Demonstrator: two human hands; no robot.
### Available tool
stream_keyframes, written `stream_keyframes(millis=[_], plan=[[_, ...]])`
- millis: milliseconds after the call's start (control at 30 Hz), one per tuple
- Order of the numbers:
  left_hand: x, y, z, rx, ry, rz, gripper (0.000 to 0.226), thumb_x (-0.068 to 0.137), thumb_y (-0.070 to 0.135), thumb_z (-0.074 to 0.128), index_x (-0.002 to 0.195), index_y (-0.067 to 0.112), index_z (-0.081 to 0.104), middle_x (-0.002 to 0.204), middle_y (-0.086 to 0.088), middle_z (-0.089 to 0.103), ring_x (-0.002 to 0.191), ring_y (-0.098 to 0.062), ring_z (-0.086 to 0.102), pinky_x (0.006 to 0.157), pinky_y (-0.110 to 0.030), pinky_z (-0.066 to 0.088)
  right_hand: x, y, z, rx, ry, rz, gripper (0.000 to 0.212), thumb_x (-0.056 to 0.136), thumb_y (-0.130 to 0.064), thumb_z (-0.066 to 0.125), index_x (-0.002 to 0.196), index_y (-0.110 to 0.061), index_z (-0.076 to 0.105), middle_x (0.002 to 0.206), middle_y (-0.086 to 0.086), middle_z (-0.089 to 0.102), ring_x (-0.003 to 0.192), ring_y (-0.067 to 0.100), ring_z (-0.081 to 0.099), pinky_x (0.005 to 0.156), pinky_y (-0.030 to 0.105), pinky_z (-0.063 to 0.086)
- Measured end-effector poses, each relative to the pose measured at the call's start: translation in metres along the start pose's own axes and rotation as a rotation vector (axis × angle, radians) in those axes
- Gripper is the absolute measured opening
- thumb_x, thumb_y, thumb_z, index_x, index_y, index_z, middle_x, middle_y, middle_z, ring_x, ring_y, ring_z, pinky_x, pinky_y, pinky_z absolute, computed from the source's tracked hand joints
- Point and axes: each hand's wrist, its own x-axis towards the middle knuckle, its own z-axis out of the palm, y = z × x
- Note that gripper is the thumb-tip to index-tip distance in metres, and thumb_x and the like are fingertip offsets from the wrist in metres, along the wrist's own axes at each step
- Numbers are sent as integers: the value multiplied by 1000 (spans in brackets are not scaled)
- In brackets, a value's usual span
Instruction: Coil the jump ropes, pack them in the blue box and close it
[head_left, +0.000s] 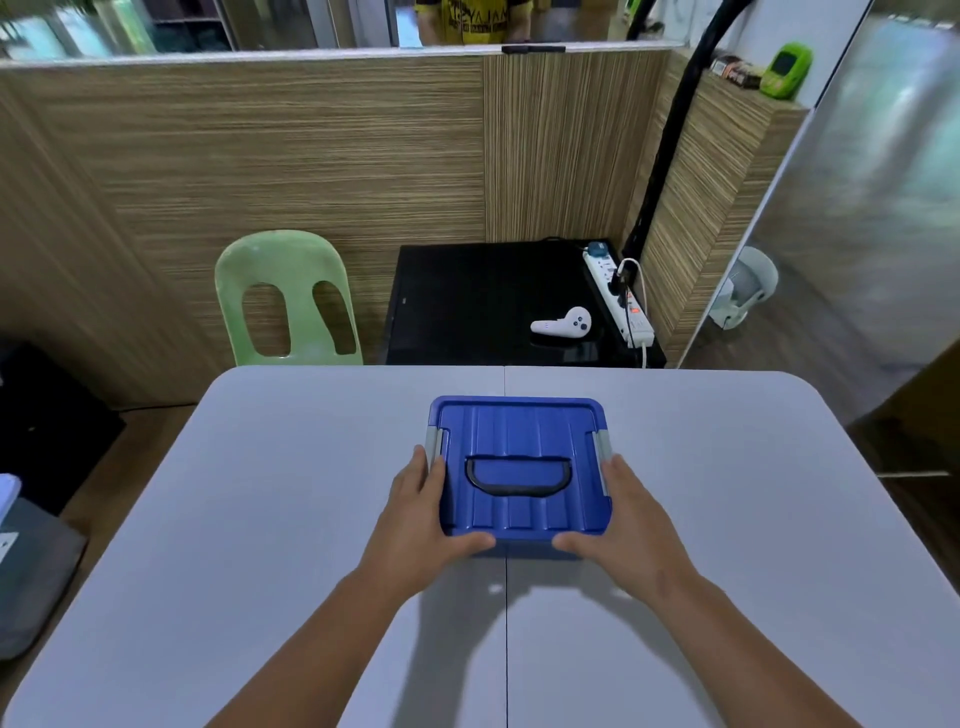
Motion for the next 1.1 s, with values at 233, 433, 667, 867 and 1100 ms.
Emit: stream_keyframes(millis=[233,433,667,867,1100], plan=[[57,11,-16,65,-16,-30,122,75,68,77,164,24,4,172,2,-1,157,-19,10,123,-39,27,54,-20,-16,-85,3,36,103,66,-52,89,151,-35,34,151,-10,41,139,22,47,110,37,45],[101,17,-24,75,-12,-28,117,74,67,79,161,26,13,171,0,8,153,-22,19,120,-43,33,98,-25,-26,-113,-25,58,95,65,-50,89,145,-32,41,142,-4,48,126,22,55,101,34,49],[137,23,-29,129,-20,-34,108,72,68,79,154,22,27,159,-3,27,143,-23,34,113,-43,43,131,-35,-35,-128,-66,99,104,70,-43,90,155,-26,33,166,4,25,146,25,39,116,39,37],[144,26,-34,142,-30,-44,80,72,71,75,131,23,48,127,0,42,124,-21,45,100,-43,53,144,-26,-38,-129,-43,90,81,63,-51,87,131,-30,50,129,-2,57,117,22,60,97,42,53],[128,48,-49,-10,111,-1,76,92,60,63,155,22,44,164,0,32,150,-18,29,117,-40,36,131,-32,-55,-123,35,43,85,87,-43,76,156,-15,36,160,1,41,145,22,40,116,37,35]])
